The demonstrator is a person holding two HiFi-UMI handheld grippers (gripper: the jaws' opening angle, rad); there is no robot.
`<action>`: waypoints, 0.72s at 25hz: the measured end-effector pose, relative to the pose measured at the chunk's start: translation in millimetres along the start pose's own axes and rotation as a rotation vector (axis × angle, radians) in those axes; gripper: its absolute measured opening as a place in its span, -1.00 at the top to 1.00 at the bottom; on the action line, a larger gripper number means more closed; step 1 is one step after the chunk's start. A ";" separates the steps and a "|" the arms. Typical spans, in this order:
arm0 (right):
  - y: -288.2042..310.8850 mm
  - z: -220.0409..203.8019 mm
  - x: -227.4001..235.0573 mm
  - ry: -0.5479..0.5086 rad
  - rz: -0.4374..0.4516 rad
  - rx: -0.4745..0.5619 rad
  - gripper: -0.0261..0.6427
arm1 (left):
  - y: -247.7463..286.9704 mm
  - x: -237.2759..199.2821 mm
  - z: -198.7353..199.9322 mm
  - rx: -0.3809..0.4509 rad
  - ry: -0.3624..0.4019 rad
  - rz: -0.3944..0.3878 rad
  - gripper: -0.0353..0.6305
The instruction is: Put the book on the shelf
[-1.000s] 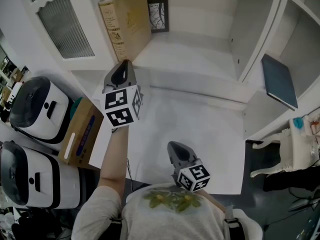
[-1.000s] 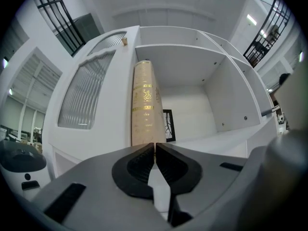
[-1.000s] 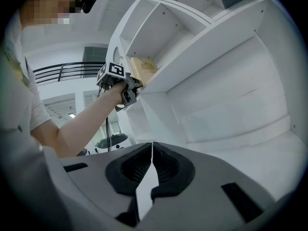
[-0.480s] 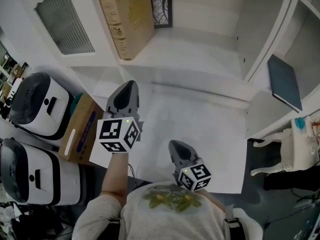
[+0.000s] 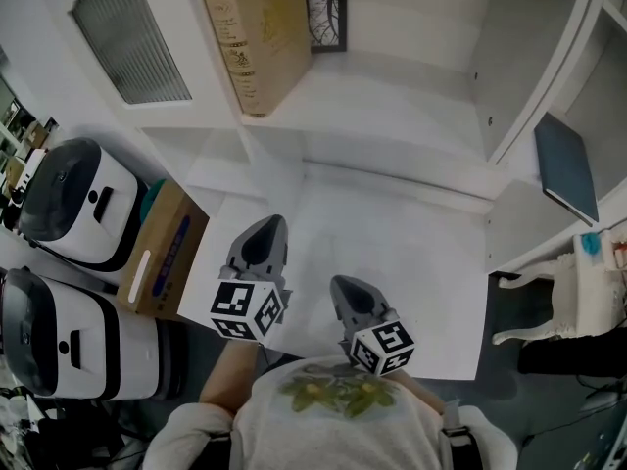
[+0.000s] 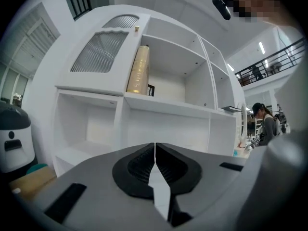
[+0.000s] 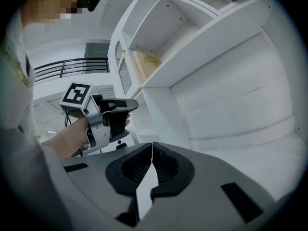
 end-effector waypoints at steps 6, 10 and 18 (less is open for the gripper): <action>3.1 -0.4 -5.8 -0.009 0.013 -0.026 0.83 | -13.0 7.0 -29.5 -0.079 -0.048 -0.054 0.79; 2.4 -3.0 -5.9 -0.017 0.012 -0.035 0.83 | -17.0 6.5 -44.5 -0.128 -0.061 -0.079 0.79; 2.0 -1.6 -10.5 -0.034 0.020 -0.054 0.83 | -27.5 9.1 -55.8 -0.149 -0.088 -0.082 0.79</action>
Point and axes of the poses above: the fingertips, and each gripper's own axes: y forward along the fingers, x to its right, z out of its top, the point moved 5 cm from there along -y, backward along the fingers, and after that the axes turned 10 degrees about -y, right-handed, at the moved point
